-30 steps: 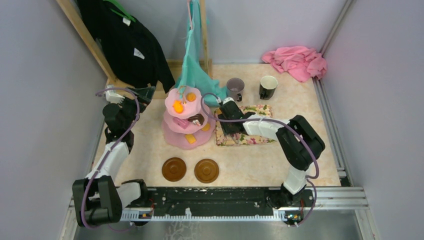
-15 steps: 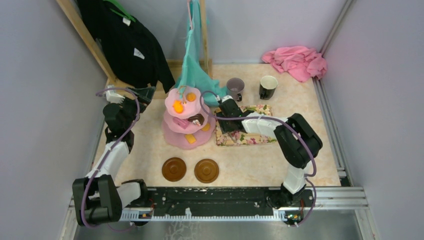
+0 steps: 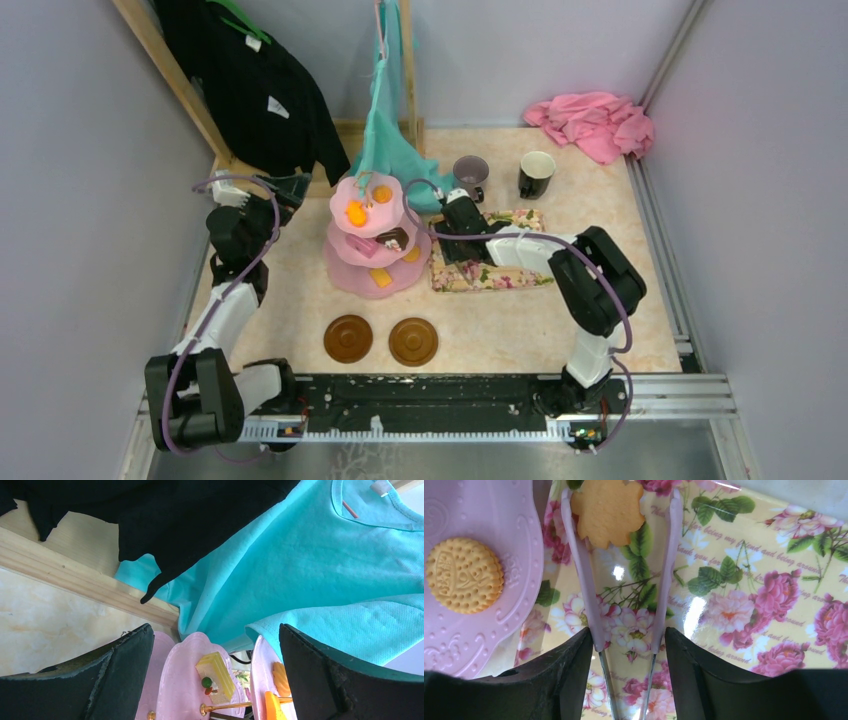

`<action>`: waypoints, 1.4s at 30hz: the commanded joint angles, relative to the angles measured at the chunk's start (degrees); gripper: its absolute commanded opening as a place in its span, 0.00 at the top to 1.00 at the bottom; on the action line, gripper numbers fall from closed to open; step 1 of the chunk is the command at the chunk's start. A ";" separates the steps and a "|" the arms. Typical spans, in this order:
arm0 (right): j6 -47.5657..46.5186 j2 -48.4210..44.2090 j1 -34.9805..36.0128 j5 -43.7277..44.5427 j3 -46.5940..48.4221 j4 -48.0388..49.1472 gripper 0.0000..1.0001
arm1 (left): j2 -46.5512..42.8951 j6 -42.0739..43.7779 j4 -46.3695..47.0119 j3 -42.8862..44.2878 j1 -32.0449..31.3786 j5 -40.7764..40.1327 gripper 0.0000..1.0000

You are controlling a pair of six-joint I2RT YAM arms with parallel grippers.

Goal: Serve the afternoon tea
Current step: Pick up the desert from the tray.

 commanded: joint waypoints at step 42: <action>2.06 -13.49 -1.68 0.54 -6.27 -1.71 0.63 | -0.75 0.09 1.51 -0.73 -0.13 0.67 0.01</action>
